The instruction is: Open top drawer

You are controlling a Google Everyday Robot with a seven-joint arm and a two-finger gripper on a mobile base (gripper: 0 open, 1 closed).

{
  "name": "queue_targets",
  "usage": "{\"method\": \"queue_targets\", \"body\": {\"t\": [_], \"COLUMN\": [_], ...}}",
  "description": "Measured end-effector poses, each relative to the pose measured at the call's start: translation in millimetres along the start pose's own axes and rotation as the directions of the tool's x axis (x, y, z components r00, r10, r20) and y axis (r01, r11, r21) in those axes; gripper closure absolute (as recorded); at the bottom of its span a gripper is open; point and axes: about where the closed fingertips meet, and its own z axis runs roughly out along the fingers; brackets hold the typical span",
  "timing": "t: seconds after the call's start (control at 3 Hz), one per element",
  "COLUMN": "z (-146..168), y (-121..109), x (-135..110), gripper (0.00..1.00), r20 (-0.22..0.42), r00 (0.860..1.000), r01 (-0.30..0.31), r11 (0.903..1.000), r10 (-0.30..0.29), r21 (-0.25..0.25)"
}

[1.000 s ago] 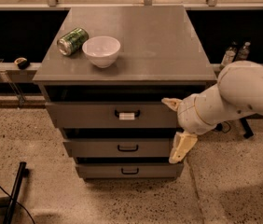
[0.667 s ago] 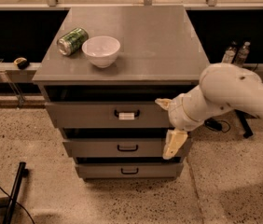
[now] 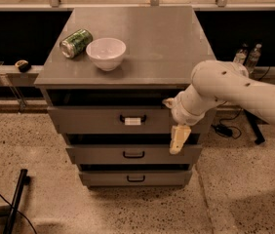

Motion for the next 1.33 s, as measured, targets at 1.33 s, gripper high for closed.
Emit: {"method": "queue_targets", "body": {"t": [1.33], "z": [22.2], "y": [-32.7], "x": [47.8], "gripper": [0.3], "r20": [-0.181], "r00": [0.983], "r01": [-0.024], "r11": [0.9957], "r10": [0.007], "r21": [-0.09]}}
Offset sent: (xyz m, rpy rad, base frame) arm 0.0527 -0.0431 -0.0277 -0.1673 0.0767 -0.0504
